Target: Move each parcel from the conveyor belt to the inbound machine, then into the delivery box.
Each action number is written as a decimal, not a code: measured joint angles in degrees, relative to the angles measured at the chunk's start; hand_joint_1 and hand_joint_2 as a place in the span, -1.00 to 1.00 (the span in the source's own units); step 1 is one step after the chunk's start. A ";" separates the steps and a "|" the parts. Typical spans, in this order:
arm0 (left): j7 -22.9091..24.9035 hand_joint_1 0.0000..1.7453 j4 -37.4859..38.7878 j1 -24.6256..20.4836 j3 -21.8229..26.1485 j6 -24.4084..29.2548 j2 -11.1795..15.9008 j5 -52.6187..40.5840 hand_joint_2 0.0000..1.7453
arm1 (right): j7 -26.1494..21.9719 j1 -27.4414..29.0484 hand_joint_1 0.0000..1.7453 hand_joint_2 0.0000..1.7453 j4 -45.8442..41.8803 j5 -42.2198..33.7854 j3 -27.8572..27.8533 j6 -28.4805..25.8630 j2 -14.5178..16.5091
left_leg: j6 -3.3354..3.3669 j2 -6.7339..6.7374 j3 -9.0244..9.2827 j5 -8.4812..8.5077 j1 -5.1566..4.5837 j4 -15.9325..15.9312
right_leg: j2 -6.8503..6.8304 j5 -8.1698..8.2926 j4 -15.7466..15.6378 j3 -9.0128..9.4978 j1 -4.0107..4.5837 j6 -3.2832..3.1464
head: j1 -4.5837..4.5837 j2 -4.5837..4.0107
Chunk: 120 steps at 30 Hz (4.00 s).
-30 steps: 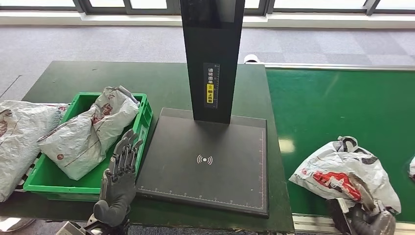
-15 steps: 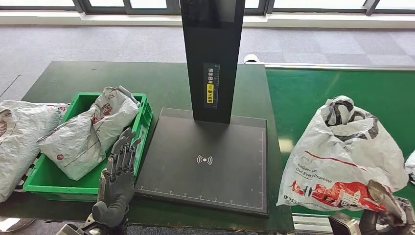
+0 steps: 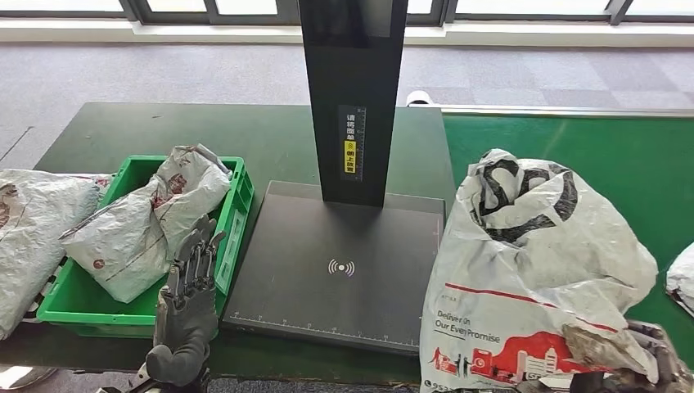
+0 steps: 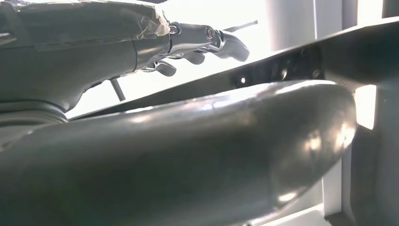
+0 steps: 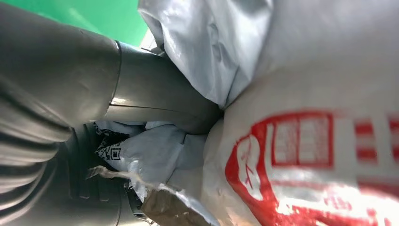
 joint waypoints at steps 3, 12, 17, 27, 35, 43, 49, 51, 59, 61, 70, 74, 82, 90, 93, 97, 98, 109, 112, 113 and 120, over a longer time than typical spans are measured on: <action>0.00 -1.00 -0.97 0.92 0.13 0.26 -0.51 -0.07 -1.00 | 9.07 -8.06 1.00 1.00 10.27 9.16 4.86 11.39 -0.82 | -0.10 0.57 0.21 -0.09 0.14 -0.02 | 0.58 0.11 -0.08 0.03 0.14 -0.11 | 0.00 0.00; 0.00 -1.00 0.87 -0.11 -0.19 0.00 -0.79 1.46 -1.00 | 7.84 -23.66 1.00 1.00 43.68 11.18 14.06 12.04 -1.76 | -0.10 -0.15 0.37 0.52 0.18 0.05 | -0.06 0.40 -0.04 -0.14 0.13 -0.02 | -0.01 0.00; 0.00 -1.00 1.66 -0.23 -0.17 -0.82 -0.79 1.87 -1.00 | 8.97 -26.48 1.00 1.00 49.94 9.49 15.46 11.09 -3.44 | -0.07 -0.12 0.32 0.40 0.17 0.04 | -0.02 0.36 -0.08 -0.21 0.10 -0.03 | -0.02 0.00; 0.00 -1.00 3.03 -0.74 -0.16 -0.95 -0.79 2.30 -1.00 | 8.05 -30.06 1.00 1.00 57.76 7.98 15.48 9.39 -5.86 | -0.01 -0.12 0.30 0.39 0.16 0.06 | -0.02 0.39 -0.10 -0.21 0.09 0.01 | -0.02 0.00; 0.00 -1.00 3.42 -0.82 -0.17 -0.95 -0.79 2.30 -1.00 | 8.25 -30.45 1.00 1.00 59.15 8.13 15.48 8.74 -6.22 | -0.02 -0.12 0.28 0.38 0.16 0.06 | -0.01 0.38 -0.09 -0.25 0.09 0.00 | -0.01 0.00; 0.00 -1.00 3.62 -0.84 -0.17 -0.95 -0.79 2.30 -1.00 | 8.25 -30.77 1.00 1.00 59.85 8.13 15.48 8.69 -6.37 | -0.01 -0.12 0.28 0.38 0.16 0.06 | -0.01 0.38 -0.09 -0.25 0.09 0.00 | -0.02 0.00; 0.00 -1.00 3.72 -0.85 -0.17 -0.95 -0.79 2.30 -1.00 | 8.31 -30.89 1.00 1.00 60.07 8.14 15.48 8.63 -6.45 | -0.01 -0.12 0.28 0.38 0.16 0.06 | -0.01 0.38 -0.09 -0.25 0.09 0.00 | -0.02 0.00; 0.00 -1.00 3.73 -0.86 -0.17 -0.97 -0.79 2.30 -1.00 | 8.63 -30.91 1.00 1.00 60.16 8.18 15.48 8.43 -6.49 | -0.02 -0.12 0.28 0.38 0.16 0.06 | -0.01 0.38 -0.09 -0.25 0.09 0.00 | -0.02 0.00; 0.00 -1.00 3.85 -0.94 -0.16 -1.03 -0.79 2.26 -1.00 | 9.19 -30.98 1.00 1.00 60.49 8.19 15.48 8.15 -6.69 | -0.01 -0.12 0.28 0.38 0.16 0.06 | -0.01 0.38 -0.10 -0.25 0.09 0.00 | -0.02 0.00; 0.00 -1.00 3.85 -0.94 -0.16 -1.04 -0.79 2.25 -1.00 | 9.19 -30.99 1.00 1.00 60.50 8.19 15.48 8.15 -6.73 | -0.01 -0.12 0.28 0.38 0.16 0.06 | -0.01 0.38 -0.10 -0.25 0.09 0.00 | -0.02 0.00; 0.00 -1.00 3.86 -0.95 -0.17 -1.04 -0.79 2.24 -1.00 | 9.19 -30.99 1.00 1.00 60.50 8.19 15.48 8.15 -6.83 | -0.01 -0.12 0.28 0.38 0.16 0.06 | -0.01 0.38 -0.09 -0.26 0.09 0.00 | -0.02 0.00; 0.00 -1.00 3.87 -0.97 -0.16 -1.06 -0.79 2.24 -1.00 | 9.19 -30.98 1.00 1.00 60.50 7.97 15.48 8.06 -6.88 | -0.01 -0.12 0.27 0.38 0.16 0.06 | -0.01 0.38 -0.09 -0.27 0.09 0.00 | -0.02 0.00; 0.00 -1.00 3.97 -1.08 -0.17 -1.10 -0.79 2.21 -1.00 | 9.10 -30.98 1.00 1.00 60.52 7.78 15.48 8.01 -7.07 | -0.01 -0.12 0.27 0.38 0.16 0.06 | -0.01 0.38 -0.09 -0.27 0.09 0.00 | -0.02 0.00; 0.00 -1.00 4.39 -1.85 -0.16 -1.69 -0.79 1.93 -1.00 | 5.71 -30.43 -1.00 1.00 60.17 5.98 15.52 7.83 -7.11 | -0.01 -0.12 0.27 0.38 0.16 0.06 | -0.02 0.38 -0.09 -0.27 0.09 0.00 | -0.01 0.00; 0.00 -1.00 4.54 -2.48 -0.15 -1.83 -0.88 1.51 -1.00 | 3.90 -26.74 -1.00 1.00 53.41 3.85 16.75 10.35 -6.87 | -0.02 -0.14 0.24 0.38 0.16 0.06 | -0.06 0.38 -0.08 -0.26 0.10 -0.01 | 0.00 0.00; 0.00 -1.00 4.41 -2.65 0.01 -2.44 -1.46 0.62 -1.00 | 5.59 -20.06 -1.00 1.00 37.09 1.40 22.21 16.24 -6.78 | -0.06 -0.12 0.20 0.34 0.16 0.06 | -0.03 0.34 -0.07 -0.36 0.11 -0.05 | -0.02 0.00; 0.00 -1.00 4.35 -2.64 0.06 -2.87 -1.67 0.51 -1.00 | 5.62 -18.64 -1.00 1.00 32.77 0.29 23.62 17.53 -6.81 | -0.07 -0.12 0.19 0.33 0.17 0.06 | -0.02 0.32 -0.08 -0.39 0.11 -0.05 | -0.02 0.00; 0.00 -1.00 11.91 -9.32 -0.44 -6.59 -3.43 2.63 -1.00 | 5.62 -10.70 -1.00 1.00 12.13 -9.52 26.11 17.25 -9.21 | 0.01 -0.04 0.19 0.30 0.11 0.09 | 0.05 0.37 -0.11 -0.36 0.02 0.11 | -0.01 0.00; 0.00 -1.00 12.95 -9.82 -0.69 -6.37 -3.42 3.26 -1.00 | 5.02 -10.15 -1.00 1.00 12.12 -9.79 26.11 16.44 -9.36 | 0.04 -0.03 0.19 0.32 0.11 0.11 | 0.05 0.38 -0.11 -0.36 0.03 0.12 | -0.02 0.00; 0.00 -1.00 13.26 -10.01 -0.83 -6.33 -3.42 3.41 -1.00 | 5.13 -9.94 -1.00 1.00 12.08 -9.67 26.11 16.21 -9.41 | 0.04 -0.04 0.19 0.33 0.11 0.11 | 0.05 0.38 -0.11 -0.36 0.03 0.12 | -0.02 0.00; 0.00 -1.00 15.07 -10.94 -1.81 -6.24 -3.40 3.61 -1.00 | 6.41 -9.09 -1.00 1.00 11.69 -9.09 26.11 15.71 -9.62 | 0.03 -0.03 0.17 0.32 0.11 0.11 | 0.08 0.36 -0.10 -0.40 0.05 0.10 | -0.02 0.00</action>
